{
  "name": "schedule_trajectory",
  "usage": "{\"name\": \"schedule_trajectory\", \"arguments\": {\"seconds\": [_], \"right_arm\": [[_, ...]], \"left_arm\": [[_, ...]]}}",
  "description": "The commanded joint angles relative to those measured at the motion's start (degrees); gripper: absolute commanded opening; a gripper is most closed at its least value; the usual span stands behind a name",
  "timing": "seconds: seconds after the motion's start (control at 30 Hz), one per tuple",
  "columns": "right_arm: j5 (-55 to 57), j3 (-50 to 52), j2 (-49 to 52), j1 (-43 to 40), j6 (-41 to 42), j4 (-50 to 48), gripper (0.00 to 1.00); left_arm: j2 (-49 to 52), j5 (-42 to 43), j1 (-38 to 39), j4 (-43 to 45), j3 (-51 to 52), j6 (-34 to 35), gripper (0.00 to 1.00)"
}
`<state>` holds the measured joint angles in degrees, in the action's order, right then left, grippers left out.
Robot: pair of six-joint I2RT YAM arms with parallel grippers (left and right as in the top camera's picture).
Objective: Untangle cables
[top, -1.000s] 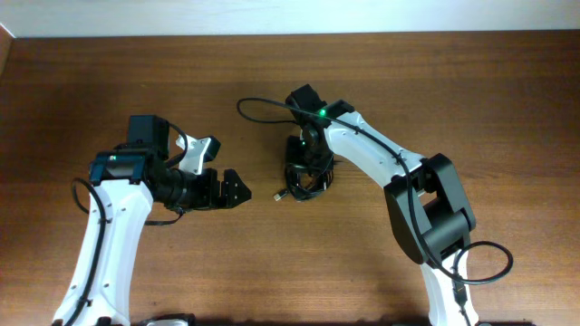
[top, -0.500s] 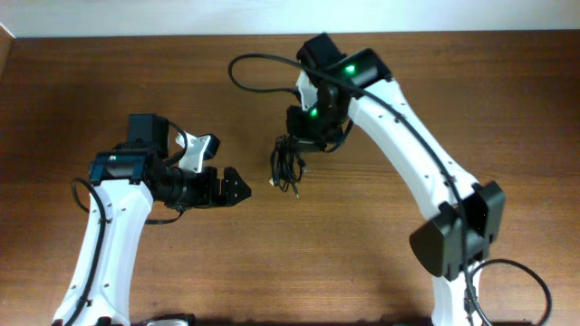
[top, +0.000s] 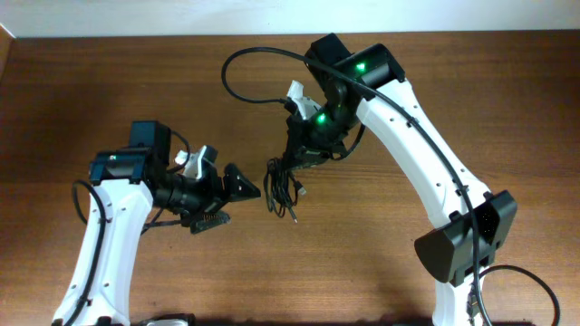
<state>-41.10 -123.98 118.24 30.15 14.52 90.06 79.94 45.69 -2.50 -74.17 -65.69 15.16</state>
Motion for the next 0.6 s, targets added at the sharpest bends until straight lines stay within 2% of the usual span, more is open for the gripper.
{"name": "schedule_trajectory", "arguments": {"seconds": [0.0, 0.1, 0.33, 0.4, 0.5, 0.53, 0.57], "right_arm": [[-1.8, -0.9, -1.6, 1.0, -3.9, 0.2, 0.04], [-1.8, -0.9, -1.5, 2.5, -3.8, 0.2, 0.04], [-7.8, -0.9, -1.7, 2.5, -3.8, 0.2, 0.04], [-8.0, -0.9, -2.1, 2.5, -3.8, 0.2, 0.04], [-8.0, -0.9, -3.0, 2.5, -3.8, 0.2, 0.04], [-8.0, -0.9, -3.7, 2.5, -3.8, 0.3, 0.04], [-8.0, -0.9, -4.2, 2.5, -3.8, 0.6, 0.04]], "left_arm": [[0.1, 4.0, -0.3, 1.6, -0.6, -2.0, 0.99], [0.2, 0.5, -0.3, 5.8, -0.6, -2.0, 0.99], [0.2, -4.6, 0.5, 6.0, -0.4, -1.9, 0.99], [0.2, -4.7, 2.0, 6.2, -0.4, -1.5, 0.91], [0.2, -4.7, 4.4, 6.8, -0.4, -1.5, 0.70], [0.2, -4.7, 5.5, 7.8, -0.4, -1.5, 0.57], [0.2, -4.7, 5.7, 8.2, -0.4, -1.5, 0.51]]}}
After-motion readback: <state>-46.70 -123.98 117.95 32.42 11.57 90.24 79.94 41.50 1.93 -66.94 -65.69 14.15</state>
